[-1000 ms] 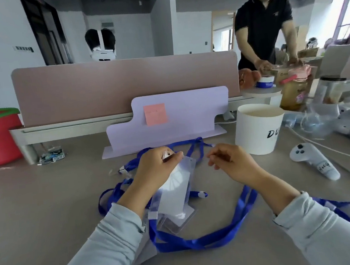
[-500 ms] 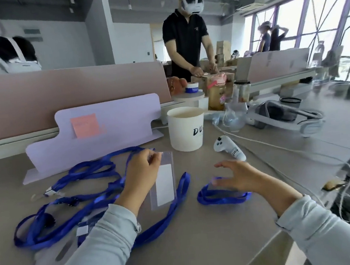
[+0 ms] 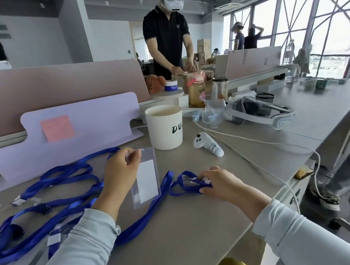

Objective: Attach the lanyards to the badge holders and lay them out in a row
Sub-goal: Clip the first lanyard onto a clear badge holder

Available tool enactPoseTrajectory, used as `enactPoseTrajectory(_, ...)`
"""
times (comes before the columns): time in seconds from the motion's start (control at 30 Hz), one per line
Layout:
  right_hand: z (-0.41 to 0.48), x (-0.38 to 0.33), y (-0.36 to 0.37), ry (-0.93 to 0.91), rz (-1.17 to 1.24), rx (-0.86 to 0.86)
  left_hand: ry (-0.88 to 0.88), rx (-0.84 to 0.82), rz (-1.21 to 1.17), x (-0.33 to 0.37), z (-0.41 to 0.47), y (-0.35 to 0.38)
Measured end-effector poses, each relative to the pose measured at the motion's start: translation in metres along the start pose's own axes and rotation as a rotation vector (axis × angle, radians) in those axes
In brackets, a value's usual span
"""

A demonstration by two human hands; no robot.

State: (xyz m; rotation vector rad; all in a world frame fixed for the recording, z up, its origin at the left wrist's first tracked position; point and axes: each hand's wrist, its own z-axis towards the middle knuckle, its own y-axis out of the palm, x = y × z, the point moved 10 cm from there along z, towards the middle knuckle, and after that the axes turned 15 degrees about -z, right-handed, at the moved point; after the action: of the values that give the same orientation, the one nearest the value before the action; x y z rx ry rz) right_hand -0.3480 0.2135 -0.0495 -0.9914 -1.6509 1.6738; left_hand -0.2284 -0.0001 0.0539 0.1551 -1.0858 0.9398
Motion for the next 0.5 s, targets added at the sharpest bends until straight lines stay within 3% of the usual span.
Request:
enactPoseTrajectory(0.2,0.012,-0.012,-0.001,-0.057,0.118,0.046,-0.022,-0.003,-0.047,0.001,0.007,-0.003)
enactPoseTrajectory(0.5,0.054,-0.017,-0.087,-0.016,0.637,0.301,0.022,0.039,-0.086,-0.005,0.037,-0.01)
